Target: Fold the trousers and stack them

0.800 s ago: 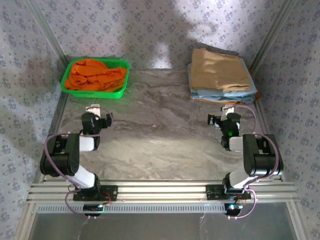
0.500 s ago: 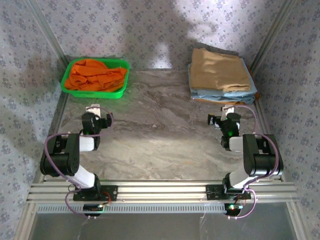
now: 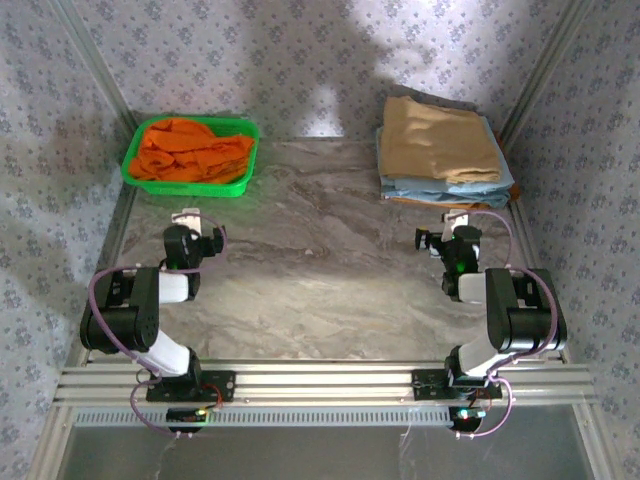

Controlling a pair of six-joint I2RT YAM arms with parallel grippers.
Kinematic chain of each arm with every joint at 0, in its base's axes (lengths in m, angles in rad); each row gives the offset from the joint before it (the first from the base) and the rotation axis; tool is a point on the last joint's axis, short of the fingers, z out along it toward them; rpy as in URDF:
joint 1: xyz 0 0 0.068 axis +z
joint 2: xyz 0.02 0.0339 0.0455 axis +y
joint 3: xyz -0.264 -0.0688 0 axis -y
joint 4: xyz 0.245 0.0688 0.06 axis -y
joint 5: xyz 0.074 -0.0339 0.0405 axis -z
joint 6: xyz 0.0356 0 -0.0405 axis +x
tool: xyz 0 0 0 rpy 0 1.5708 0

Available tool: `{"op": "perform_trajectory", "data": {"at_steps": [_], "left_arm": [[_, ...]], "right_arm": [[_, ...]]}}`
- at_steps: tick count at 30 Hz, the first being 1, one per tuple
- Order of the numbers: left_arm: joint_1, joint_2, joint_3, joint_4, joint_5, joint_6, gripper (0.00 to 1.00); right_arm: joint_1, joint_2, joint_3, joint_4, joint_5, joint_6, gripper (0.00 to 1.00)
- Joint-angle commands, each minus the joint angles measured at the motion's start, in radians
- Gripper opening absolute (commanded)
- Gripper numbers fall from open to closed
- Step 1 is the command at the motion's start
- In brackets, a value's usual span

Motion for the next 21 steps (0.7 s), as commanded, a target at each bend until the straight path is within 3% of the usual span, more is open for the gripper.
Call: {"op": "perform_trajectory", "data": {"at_steps": [1,17,19,21], "left_arm": [[0.002,0.000,0.011,0.007,0.021,0.002,1.00],[0.006,-0.001,0.014,0.003,0.019,-0.006,1.00],[0.008,-0.033,0.031,-0.049,-0.021,-0.025,1.00],[0.008,-0.100,0.084,-0.205,-0.019,-0.018,1.00]], "right_arm": [[-0.004,-0.005,0.013,-0.004,-0.010,-0.016,1.00],[-0.021,-0.003,0.014,-0.007,-0.041,-0.005,1.00],[-0.011,-0.010,0.016,-0.010,-0.006,-0.005,1.00],[0.013,-0.041,0.048,-0.083,0.063,-0.007,1.00]]}}
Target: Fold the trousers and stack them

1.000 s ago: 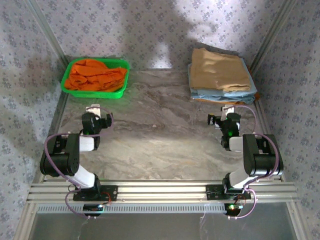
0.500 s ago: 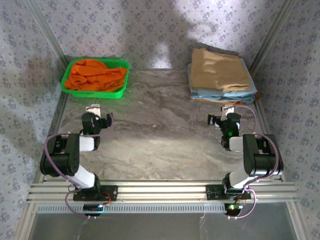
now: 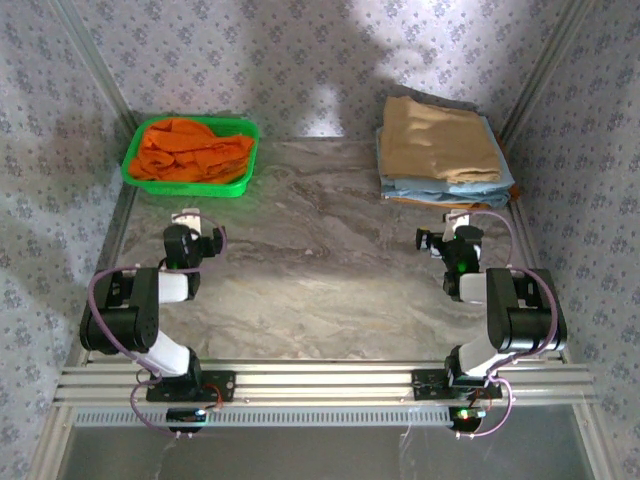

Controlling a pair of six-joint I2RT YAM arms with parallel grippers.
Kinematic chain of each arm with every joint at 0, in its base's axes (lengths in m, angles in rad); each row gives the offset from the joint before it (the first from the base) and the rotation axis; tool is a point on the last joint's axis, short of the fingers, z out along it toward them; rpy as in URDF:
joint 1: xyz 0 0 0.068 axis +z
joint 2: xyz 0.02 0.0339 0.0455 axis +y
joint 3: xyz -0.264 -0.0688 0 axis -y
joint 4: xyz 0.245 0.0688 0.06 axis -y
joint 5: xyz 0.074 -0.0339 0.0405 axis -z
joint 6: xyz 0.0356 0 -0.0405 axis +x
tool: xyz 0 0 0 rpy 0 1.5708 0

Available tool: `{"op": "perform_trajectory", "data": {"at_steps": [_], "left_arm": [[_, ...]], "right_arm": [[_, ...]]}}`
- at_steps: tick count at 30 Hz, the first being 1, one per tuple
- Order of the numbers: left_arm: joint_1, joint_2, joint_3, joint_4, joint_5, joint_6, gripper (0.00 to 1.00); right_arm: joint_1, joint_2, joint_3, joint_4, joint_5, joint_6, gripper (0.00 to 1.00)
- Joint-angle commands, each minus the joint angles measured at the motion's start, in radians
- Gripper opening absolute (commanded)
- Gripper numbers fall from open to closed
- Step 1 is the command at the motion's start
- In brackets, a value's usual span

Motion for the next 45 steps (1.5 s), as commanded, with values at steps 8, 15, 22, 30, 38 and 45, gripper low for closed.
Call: {"op": "perform_trajectory", "data": {"at_steps": [8,15,22,30,38,45], "left_arm": [[0.004,-0.380,0.296,-0.609,-0.051,-0.125,1.00],[0.010,-0.422,0.769,-1.302,-0.150,-0.447,1.00],[0.090,-0.398,0.742,-1.240,-0.028,-0.533,1.00],[0.088,-0.139,0.986,-1.326,0.056,-0.460,0.97],[0.008,0.210,1.283,-1.426,0.004,-0.320,1.00],[-0.039,0.516,1.521,-1.503,-0.116,-0.239,1.00]], "right_arm": [[0.212,-0.302,0.245,-0.528,0.274,-0.001,1.00],[0.084,-0.373,0.518,-1.195,0.138,0.642,1.00],[0.024,-0.374,0.450,-1.058,-0.143,0.620,0.96],[0.173,-0.350,0.468,-1.102,-0.081,0.566,1.00],[0.245,-0.256,0.479,-1.066,-0.102,0.534,1.00],[0.295,-0.208,0.497,-1.054,-0.061,0.522,1.00]]}}
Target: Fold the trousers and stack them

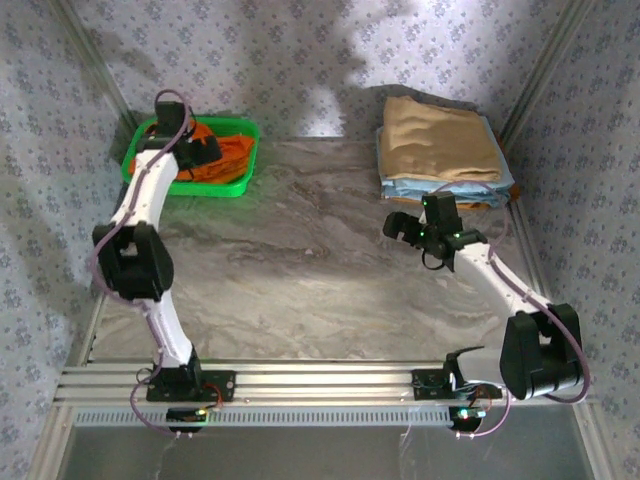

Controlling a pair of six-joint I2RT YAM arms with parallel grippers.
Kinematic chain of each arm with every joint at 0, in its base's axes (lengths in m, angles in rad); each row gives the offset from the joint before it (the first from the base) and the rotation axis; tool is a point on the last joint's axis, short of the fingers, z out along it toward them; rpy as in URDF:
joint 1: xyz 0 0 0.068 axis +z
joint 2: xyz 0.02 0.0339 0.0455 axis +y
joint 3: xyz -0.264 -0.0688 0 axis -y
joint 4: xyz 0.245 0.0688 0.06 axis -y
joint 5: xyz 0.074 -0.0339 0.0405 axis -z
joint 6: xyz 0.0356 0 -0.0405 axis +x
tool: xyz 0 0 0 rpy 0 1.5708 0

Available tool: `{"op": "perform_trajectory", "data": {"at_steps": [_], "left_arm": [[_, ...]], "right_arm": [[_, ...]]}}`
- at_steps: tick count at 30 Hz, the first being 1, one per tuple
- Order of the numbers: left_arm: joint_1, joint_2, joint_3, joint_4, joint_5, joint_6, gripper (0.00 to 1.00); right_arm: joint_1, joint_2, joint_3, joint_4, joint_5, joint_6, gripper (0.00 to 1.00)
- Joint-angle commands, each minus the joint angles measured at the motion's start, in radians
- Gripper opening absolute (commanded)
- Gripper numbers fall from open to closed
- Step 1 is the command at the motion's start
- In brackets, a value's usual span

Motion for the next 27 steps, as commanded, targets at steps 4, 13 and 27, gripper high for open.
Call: {"op": "perform_trajectory", "data": {"at_steps": [4,13,27], "left_arm": [[-0.030,0.193,0.170,-0.049,-0.123,0.089,0.99],[-0.047,0.460,0.452,-0.128,-0.184,0.164,1.00],[0.010,0.704,0.641,-0.263,-0.030,0.148,0.86]], "right_arm": [[0.032,0.038,0.052,0.007,0.023,-0.044,1.00],[0.035,0.062,0.055,0.005,0.010,-0.067,1.00],[0.018,0.061,0.057,0.004,0.024,-0.058,1.00]]}}
